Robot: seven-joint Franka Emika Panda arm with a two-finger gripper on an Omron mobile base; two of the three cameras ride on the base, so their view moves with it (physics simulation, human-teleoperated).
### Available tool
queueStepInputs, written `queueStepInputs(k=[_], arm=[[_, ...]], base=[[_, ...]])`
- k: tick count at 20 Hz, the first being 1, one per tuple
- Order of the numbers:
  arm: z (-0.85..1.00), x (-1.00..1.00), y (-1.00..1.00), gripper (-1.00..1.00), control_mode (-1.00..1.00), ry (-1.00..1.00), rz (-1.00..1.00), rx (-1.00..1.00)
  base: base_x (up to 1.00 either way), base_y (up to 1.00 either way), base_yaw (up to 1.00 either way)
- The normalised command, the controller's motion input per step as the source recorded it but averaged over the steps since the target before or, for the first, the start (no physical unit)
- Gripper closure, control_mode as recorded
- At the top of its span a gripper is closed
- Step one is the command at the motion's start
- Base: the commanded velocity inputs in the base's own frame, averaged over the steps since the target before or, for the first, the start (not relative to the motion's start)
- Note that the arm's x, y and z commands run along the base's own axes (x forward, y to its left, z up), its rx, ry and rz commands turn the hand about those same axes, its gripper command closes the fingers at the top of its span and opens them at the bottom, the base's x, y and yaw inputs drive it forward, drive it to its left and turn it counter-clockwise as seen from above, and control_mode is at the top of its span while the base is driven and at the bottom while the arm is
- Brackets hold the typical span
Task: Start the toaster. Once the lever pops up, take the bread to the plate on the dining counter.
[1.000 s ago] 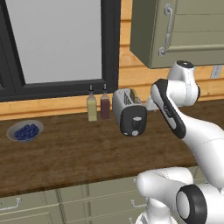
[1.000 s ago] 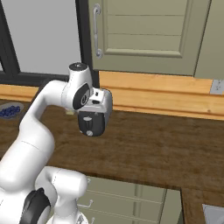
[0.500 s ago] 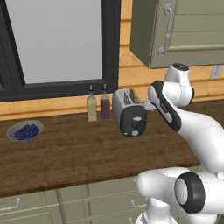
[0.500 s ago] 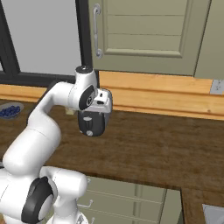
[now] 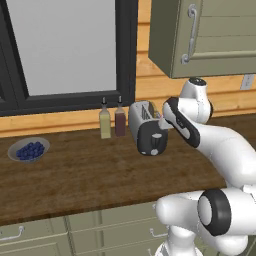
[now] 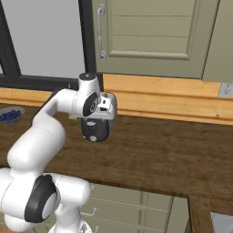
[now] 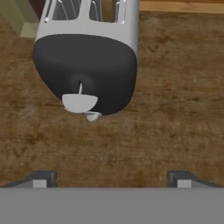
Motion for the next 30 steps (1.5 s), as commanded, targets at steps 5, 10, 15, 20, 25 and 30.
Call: queueStepInputs(k=[5,10,15,20,25,30], arm=[[-0.33,0.16,0.18,-1.00,-1.00,0.00,0.00,-0.01],[-0.13,0.12,-0.01,-1.00,-1.00,0.00,0.00,0.00],[-0.01,0.23,-0.03,-1.00,-1.00,0.01,0.00,0.00],[0.00,0.34,0.00,-1.00,-1.00,0.02,0.00,0.00],[0.00,0.32,0.00,-1.00,-1.00,0.00,0.00,0.00],[-0.02,0.18,0.00,-1.00,-1.00,0.00,-0.01,0.00]], base=[[0.00,0.00,0.00],[0.00,0.00,0.00],[0.00,0.00,0.00],[0.00,0.00,0.00],[0.00,0.00,0.00],[0.00,0.00,0.00]])
